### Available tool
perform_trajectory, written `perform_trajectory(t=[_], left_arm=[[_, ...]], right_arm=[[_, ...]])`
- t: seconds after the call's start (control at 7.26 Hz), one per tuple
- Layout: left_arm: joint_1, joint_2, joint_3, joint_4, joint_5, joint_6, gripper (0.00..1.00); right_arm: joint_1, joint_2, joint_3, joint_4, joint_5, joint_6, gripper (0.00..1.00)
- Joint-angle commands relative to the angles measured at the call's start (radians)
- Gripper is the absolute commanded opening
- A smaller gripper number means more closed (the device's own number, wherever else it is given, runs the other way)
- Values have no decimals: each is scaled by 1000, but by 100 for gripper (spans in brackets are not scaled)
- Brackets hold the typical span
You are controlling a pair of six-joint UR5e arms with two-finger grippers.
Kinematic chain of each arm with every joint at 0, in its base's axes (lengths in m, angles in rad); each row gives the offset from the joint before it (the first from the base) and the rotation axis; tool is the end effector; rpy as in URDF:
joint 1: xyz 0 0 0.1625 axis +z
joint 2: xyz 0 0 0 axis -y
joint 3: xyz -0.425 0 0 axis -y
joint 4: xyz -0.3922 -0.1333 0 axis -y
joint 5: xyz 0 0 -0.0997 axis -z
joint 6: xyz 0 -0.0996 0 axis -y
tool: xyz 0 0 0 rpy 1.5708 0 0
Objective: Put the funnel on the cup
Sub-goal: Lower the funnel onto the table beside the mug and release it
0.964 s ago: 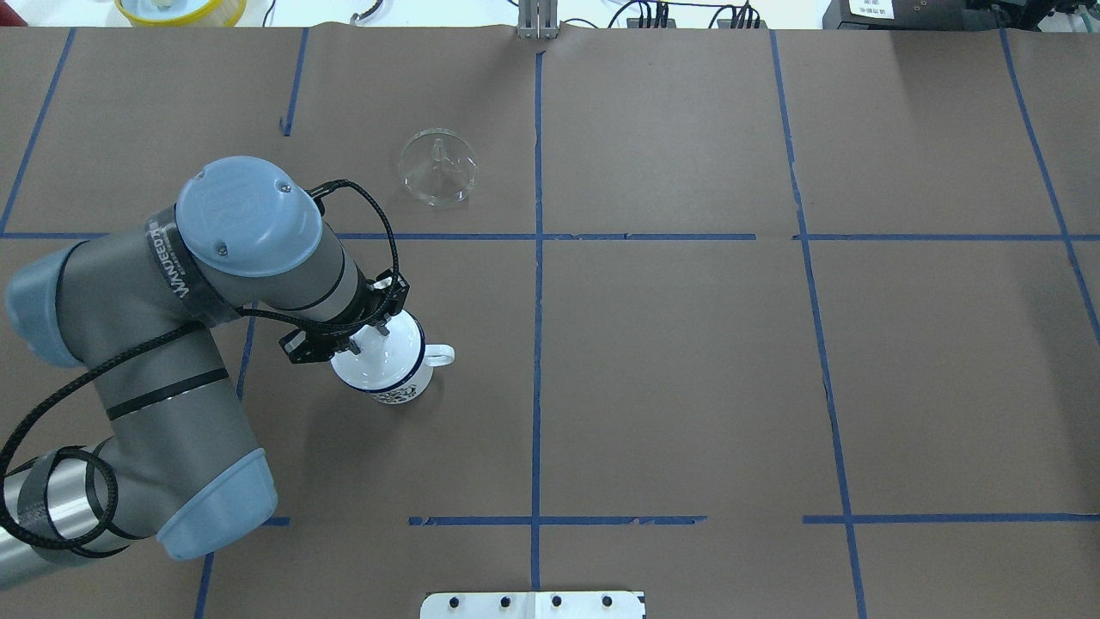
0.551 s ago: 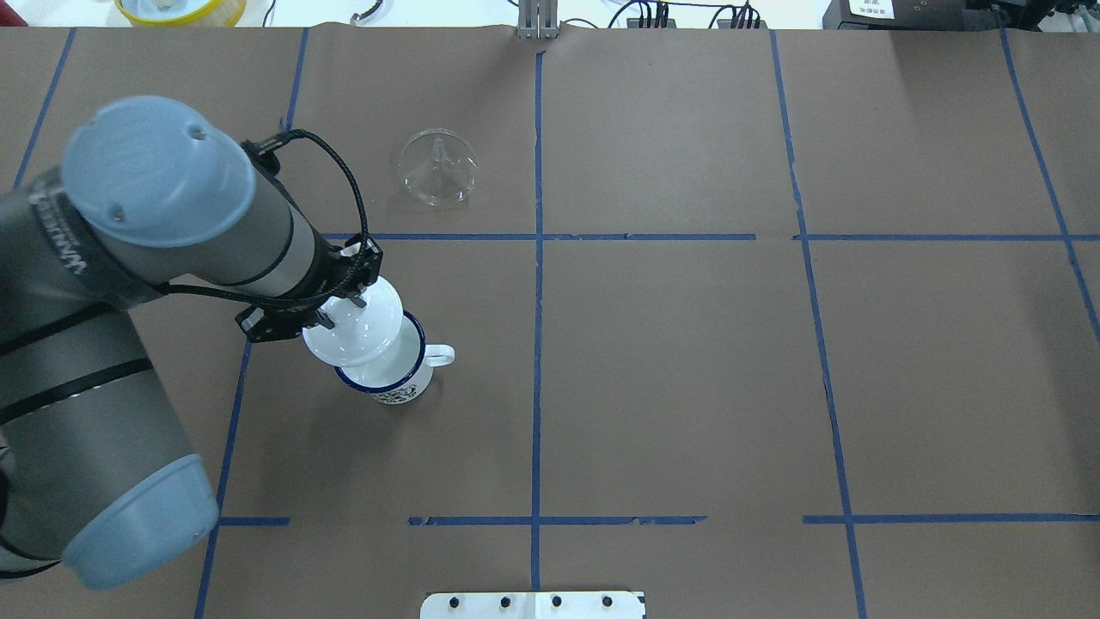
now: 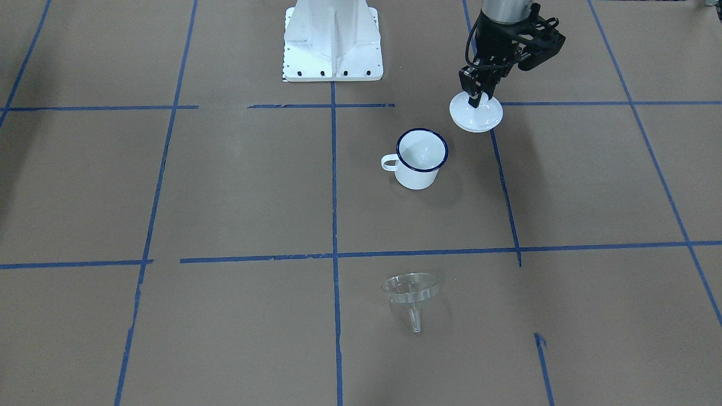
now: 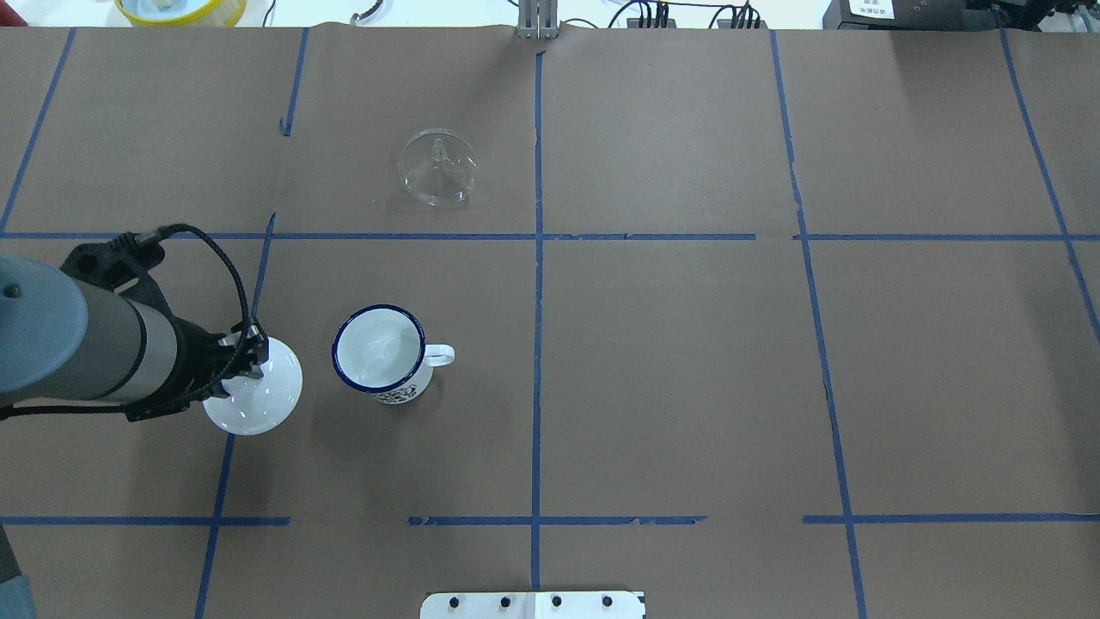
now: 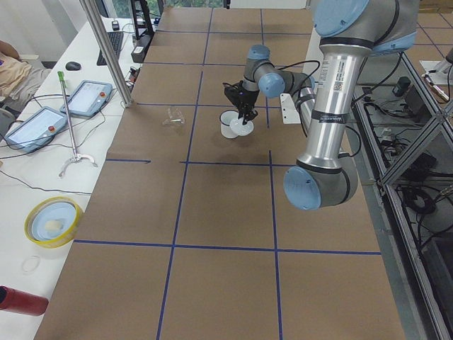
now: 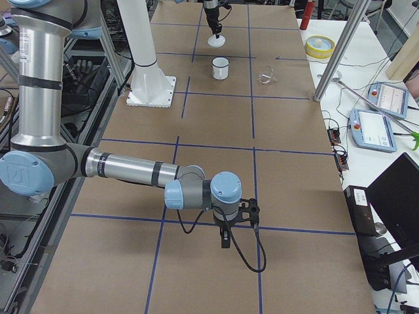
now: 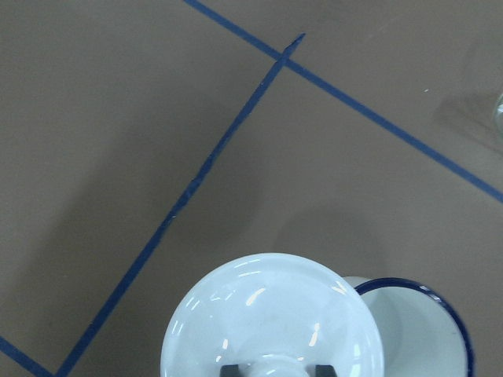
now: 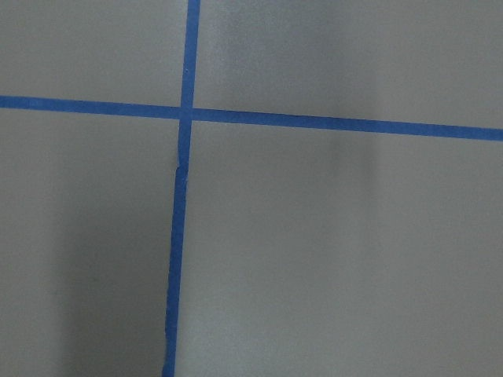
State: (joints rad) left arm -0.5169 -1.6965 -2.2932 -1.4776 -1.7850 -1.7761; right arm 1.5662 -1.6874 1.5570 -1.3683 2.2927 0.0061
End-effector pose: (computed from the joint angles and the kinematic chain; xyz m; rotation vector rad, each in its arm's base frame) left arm 0.3375 -0.3208 0.2926 -0.0861 0.7870 -0.6040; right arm 0.0654 -0.4446 0.7030 0.0651 -0.7219 -0.0246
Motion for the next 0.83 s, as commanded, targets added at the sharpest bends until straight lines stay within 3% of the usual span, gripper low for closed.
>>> perform_trajectory(t=[0.0, 0.69], left_arm=[[73, 26, 165, -203, -11, -106, 0], [77, 23, 245, -210, -13, -8, 0]], right_arm=[[0, 0, 0, 0, 1, 0, 100], [0, 0, 0, 0, 1, 0, 100]])
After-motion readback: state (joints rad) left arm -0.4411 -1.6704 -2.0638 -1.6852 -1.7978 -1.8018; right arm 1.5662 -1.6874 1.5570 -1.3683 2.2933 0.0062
